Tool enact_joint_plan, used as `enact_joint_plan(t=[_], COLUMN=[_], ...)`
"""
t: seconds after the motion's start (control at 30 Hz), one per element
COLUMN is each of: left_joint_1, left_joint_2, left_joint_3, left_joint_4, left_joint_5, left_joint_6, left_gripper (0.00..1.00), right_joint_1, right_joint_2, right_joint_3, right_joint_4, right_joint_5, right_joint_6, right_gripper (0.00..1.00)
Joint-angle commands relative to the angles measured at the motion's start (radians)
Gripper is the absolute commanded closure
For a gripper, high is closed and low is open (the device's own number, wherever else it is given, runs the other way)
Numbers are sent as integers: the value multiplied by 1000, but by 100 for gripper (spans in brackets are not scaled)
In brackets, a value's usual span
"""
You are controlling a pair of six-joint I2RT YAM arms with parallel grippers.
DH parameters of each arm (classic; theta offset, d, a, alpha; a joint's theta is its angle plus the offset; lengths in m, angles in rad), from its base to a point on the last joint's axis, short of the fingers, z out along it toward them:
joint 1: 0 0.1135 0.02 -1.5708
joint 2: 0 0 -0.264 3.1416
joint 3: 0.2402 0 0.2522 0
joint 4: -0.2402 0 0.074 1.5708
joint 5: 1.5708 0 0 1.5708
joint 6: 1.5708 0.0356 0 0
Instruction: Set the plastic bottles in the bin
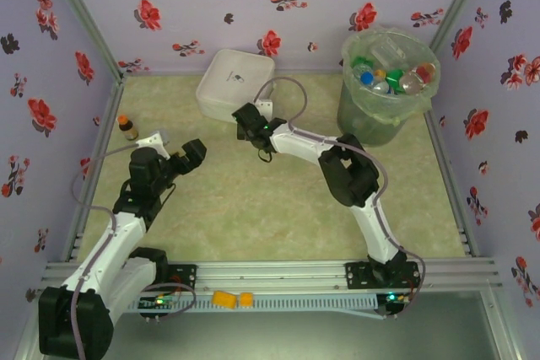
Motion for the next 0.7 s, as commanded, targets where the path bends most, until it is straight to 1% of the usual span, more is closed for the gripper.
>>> enact_joint_plan(t=[0.0, 0.17, 0.37, 0.47, 0.6, 0.67], left_joint_1=[-7, -6, -6, -6, -7, -6], left_joint_2=[-1, 4, 13, 11, 7, 4], left_joint_3=[7, 16, 16, 14, 13, 10], left_joint_4=[-11, -8, 0, 1, -3, -2], left_joint_5=[11, 8, -3, -2, -3, -3], left_joint_6=[32, 32, 31, 28, 26, 26], left_gripper=[0, 0, 0, 0, 0, 0], right_joint_1=[-33, -67, -104, -112, -120, -121], right_joint_2=[54, 59, 19, 9, 8, 3], right_joint_3=[53, 57, -41, -79, -100, -112], right_joint_4=[1, -19, 37, 62, 61, 73], right_joint_5=[33, 5, -66, -82, -89, -93], right_joint_6=[48, 29, 58, 68, 82, 84], right_gripper=[1, 7, 16, 20, 22, 27])
